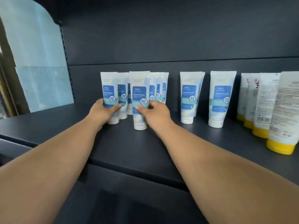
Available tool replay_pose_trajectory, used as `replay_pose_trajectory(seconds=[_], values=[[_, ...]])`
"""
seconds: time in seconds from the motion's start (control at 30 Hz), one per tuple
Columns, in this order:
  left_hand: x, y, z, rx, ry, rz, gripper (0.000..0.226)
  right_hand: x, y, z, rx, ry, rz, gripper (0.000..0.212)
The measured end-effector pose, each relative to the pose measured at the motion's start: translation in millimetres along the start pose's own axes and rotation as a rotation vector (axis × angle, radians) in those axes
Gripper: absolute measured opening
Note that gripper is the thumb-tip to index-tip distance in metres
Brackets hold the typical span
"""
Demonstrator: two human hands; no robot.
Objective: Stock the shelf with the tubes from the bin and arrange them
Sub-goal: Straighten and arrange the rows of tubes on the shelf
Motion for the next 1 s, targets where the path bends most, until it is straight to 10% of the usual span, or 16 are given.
replay_pose_trajectory(seconds=[1.0], values=[[99,150,-100,-0.035,0.144,0.341,0.063,62,-185,-3,0.348,0.189,0.010,0.034]])
Point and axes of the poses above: each hand's wrist, its own z-axis towards the middle knuckle, its own y-axis out of the palm, x = y × z, the point moved 7 cm from there along z, towards the middle knuckle, and after that the axes turned 7 degrees about x, right-handed, at the moved point
